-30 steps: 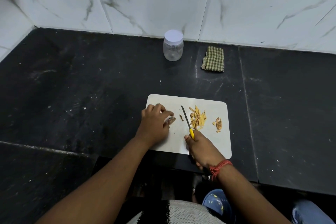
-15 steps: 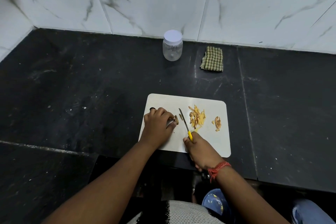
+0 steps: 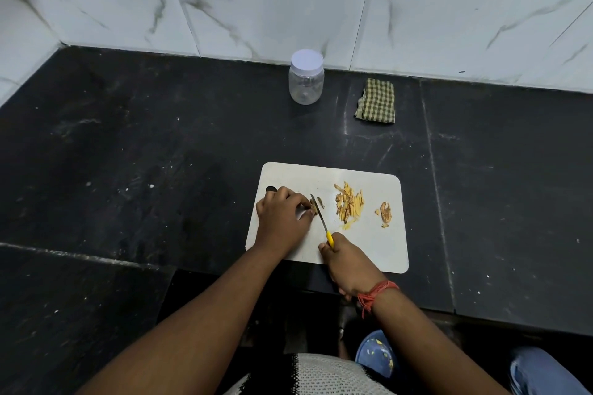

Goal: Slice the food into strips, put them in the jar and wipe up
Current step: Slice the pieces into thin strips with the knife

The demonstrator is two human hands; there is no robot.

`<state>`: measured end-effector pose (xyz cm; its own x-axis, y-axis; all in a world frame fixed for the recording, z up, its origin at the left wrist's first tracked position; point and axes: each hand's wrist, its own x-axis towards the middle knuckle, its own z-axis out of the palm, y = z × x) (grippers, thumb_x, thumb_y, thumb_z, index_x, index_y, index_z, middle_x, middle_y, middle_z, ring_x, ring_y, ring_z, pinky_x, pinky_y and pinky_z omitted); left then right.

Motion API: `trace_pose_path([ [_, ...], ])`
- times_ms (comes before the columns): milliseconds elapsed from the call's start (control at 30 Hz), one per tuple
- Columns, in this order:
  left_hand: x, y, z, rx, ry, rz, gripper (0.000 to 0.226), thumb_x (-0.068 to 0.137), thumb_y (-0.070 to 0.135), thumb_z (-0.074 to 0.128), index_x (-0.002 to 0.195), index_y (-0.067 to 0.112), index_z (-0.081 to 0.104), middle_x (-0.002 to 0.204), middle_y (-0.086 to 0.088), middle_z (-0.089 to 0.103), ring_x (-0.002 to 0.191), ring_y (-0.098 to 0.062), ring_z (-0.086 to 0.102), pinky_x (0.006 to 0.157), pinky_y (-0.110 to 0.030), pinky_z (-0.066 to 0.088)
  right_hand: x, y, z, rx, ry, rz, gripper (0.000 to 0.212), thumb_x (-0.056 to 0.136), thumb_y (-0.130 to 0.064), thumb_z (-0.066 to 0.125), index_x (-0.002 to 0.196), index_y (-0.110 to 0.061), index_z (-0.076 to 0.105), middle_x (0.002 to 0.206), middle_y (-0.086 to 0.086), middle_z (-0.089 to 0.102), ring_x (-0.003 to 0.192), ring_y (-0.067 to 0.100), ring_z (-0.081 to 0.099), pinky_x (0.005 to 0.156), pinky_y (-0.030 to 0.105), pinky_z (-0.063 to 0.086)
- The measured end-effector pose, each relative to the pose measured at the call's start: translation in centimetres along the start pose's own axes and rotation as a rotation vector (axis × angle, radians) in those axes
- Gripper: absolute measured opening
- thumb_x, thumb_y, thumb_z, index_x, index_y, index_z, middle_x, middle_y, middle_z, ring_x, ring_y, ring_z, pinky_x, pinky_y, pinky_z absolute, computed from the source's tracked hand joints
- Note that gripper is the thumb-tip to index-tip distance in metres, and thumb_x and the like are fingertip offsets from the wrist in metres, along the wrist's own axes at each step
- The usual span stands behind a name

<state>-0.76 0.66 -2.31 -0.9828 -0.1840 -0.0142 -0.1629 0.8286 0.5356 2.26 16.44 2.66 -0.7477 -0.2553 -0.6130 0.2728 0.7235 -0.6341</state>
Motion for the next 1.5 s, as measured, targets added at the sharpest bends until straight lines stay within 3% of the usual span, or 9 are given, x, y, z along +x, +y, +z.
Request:
trace_pose_path([
  [267,0.0,0.0,0.0,-0.001,0.004,0.002,0.015,0.09,0.041,0.067,0.102,0.032,0.07,0.11,0.011,0.056,0.113,-0.017,0.044,0.098,-0.036,0.027,0.3,0.1,0.1,-0.041,0.008,0.001,0.027,0.103,-0.038,0.035,0.102,-0.011,0.043,0.075,0.009,0.052,0.044,0.019,0.046,0.04,0.023,0.036],
  [400,0.1,0.1,0.1,0.0,0.009,-0.015,0.019,0.092,0.043,0.063,0.107,0.033,0.07,0.112,0.011,0.057,0.114,-0.016,0.044,0.098,-0.034,0.025,0.6,0.4,0.2,-0.094,0.016,-0.005,0.027,0.103,-0.037,0.036,0.102,-0.011,0.044,0.077,0.008,0.052,0.052,0.016,0.044,0.047,0.025,0.033],
  [633,0.2,0.7,0.1,-0.03,-0.008,-0.079,0.015,0.091,0.04,0.063,0.102,0.034,0.071,0.11,0.012,0.056,0.114,-0.016,0.042,0.097,-0.031,0.021,0.5,0.1,-0.1,-0.073,-0.015,0.008,0.027,0.103,-0.037,0.035,0.101,-0.011,0.044,0.077,0.009,0.052,0.048,0.018,0.046,0.037,0.021,0.032],
  [1000,0.6,0.9,-0.3,-0.048,-0.045,-0.096,0.011,0.091,0.039,0.064,0.098,0.035,0.071,0.103,0.018,0.052,0.113,-0.014,0.04,0.092,-0.028,0.017,0.9,-0.2,-0.1,-0.101,-0.024,0.011,0.026,0.104,-0.036,0.035,0.102,-0.011,0.044,0.079,0.007,0.053,0.05,0.016,0.047,0.038,0.021,0.033],
  [1267,0.7,0.9,-0.4,-0.04,-0.057,-0.094,0.012,0.092,0.041,0.063,0.098,0.036,0.071,0.1,0.02,0.049,0.114,-0.015,0.04,0.092,-0.03,0.019,1.5,-0.1,-0.3,-0.11,-0.03,0.024,0.026,0.103,-0.036,0.037,0.099,-0.012,0.045,0.074,0.005,0.05,0.053,0.016,0.045,0.047,0.027,0.03],
  [1500,0.7,0.8,-0.3,-0.039,-0.041,-0.097,0.015,0.091,0.043,0.064,0.1,0.035,0.072,0.106,0.018,0.055,0.115,-0.016,0.041,0.094,-0.03,0.02,1.5,0.0,-0.4,-0.118,-0.044,0.018,0.026,0.103,-0.037,0.036,0.099,-0.012,0.044,0.074,0.006,0.051,0.053,0.016,0.046,0.046,0.023,0.032],
])
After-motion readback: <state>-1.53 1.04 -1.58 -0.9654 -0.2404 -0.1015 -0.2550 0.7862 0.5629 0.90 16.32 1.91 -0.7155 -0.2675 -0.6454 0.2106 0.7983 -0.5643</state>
